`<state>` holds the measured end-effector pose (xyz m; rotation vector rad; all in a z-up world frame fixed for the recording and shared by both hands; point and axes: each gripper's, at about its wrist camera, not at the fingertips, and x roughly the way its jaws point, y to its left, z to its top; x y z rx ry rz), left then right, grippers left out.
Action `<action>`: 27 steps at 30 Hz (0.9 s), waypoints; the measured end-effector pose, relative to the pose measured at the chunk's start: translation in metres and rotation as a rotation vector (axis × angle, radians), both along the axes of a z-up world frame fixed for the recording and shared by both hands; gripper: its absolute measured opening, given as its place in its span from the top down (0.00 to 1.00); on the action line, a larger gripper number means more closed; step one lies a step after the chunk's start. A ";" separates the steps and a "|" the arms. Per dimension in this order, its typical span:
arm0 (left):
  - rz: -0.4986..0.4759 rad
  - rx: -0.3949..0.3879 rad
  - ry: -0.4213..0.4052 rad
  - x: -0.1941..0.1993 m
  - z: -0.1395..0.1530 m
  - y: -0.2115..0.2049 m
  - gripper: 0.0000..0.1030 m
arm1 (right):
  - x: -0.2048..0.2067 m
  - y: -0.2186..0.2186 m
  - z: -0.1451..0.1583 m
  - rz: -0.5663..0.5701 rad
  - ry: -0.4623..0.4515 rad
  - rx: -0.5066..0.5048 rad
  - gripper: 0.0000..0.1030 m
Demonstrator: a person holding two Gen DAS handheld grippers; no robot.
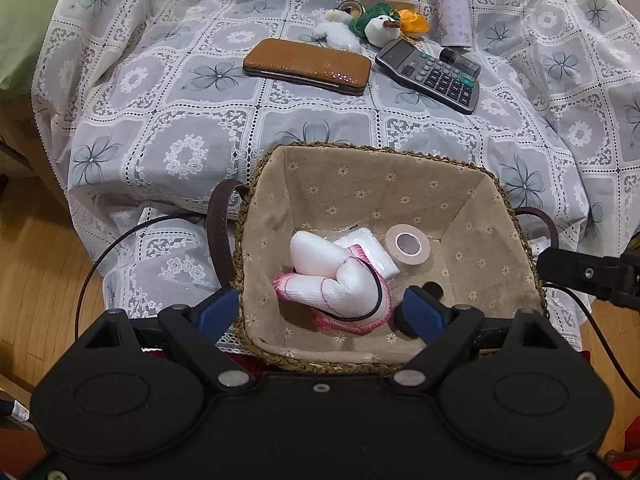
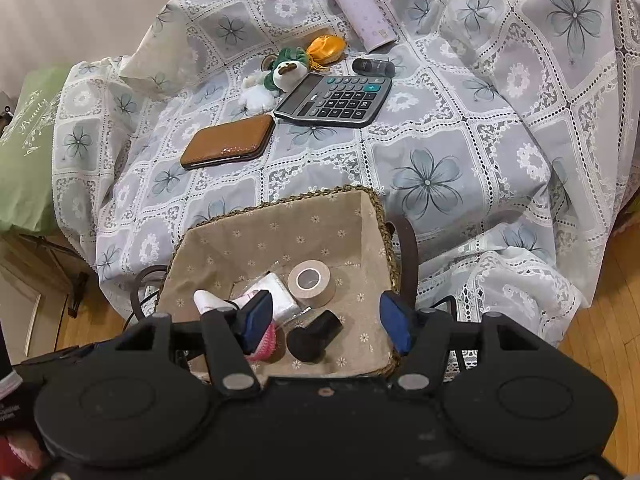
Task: Organize soft objects
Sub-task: 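Lower the black foam cylinder into the basket and open the right tool, then lift both tools from the basket toward the plush toys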
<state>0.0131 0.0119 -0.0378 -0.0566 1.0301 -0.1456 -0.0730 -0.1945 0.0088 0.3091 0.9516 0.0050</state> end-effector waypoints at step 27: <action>0.007 0.029 -0.019 -0.001 0.003 0.001 0.17 | 0.000 -0.001 -0.004 -0.015 0.017 0.007 0.36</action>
